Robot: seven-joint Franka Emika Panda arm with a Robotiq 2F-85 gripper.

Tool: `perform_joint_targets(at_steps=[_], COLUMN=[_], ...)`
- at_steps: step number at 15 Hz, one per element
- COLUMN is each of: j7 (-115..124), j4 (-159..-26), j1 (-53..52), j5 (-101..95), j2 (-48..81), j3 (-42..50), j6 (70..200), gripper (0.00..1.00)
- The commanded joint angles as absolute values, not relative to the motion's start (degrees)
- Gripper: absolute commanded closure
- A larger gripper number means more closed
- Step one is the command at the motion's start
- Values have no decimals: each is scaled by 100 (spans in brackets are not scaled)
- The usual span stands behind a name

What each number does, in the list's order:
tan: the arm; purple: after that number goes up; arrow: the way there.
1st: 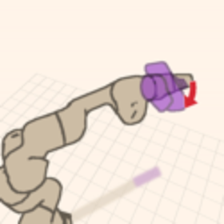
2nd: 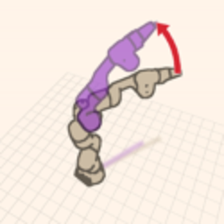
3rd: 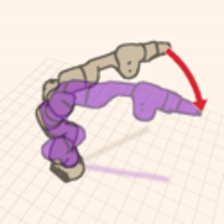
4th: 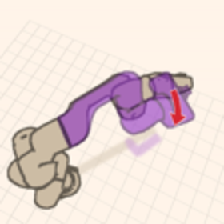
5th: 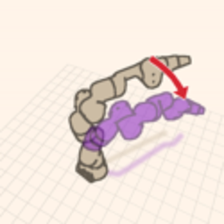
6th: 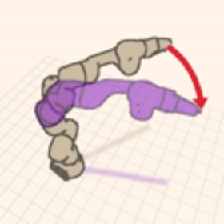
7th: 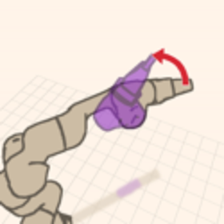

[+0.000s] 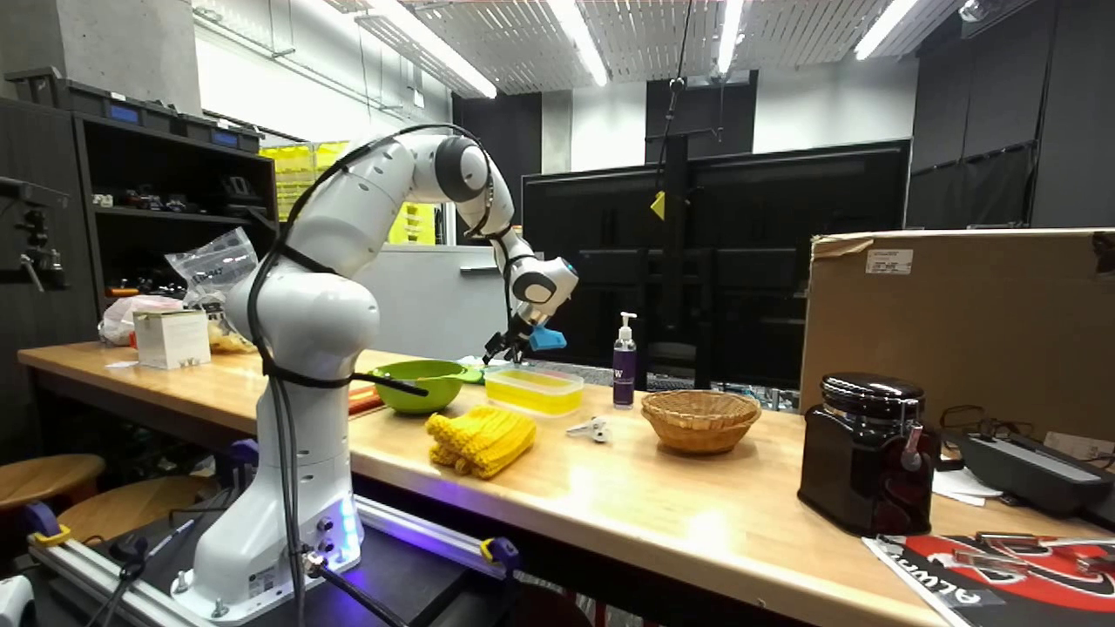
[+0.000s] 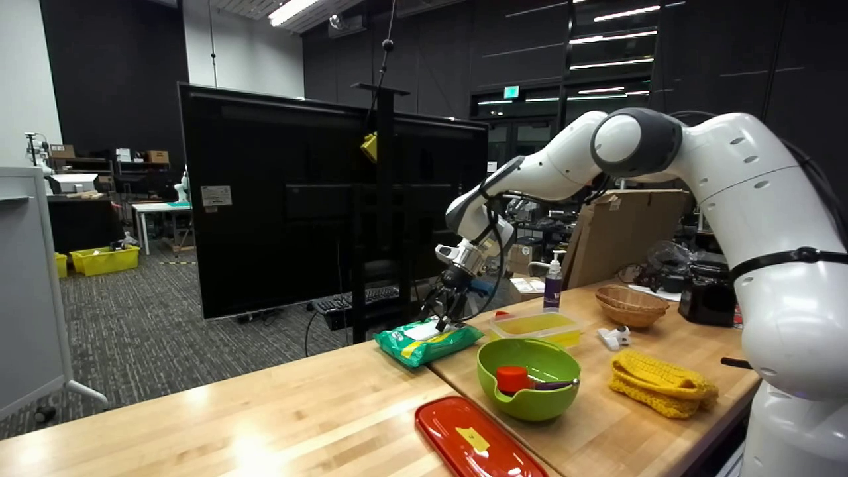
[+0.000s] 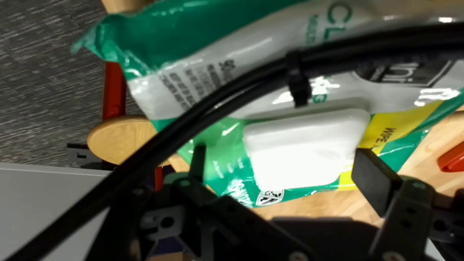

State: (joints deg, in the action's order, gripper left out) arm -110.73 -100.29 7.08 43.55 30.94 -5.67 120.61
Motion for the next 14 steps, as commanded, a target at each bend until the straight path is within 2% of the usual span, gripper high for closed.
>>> perform_joint_targets(at_steps=[1,8,14], j7=[-11106,-11005,-11138], j4=[-10736,-11400,-11474], j1=[677,533,428], j5=[4608,4670,4797], j2=[2560,1980,2012], j3=[-612,-611,-676], j6=[12571,13071,13441], gripper=[0,0,0])
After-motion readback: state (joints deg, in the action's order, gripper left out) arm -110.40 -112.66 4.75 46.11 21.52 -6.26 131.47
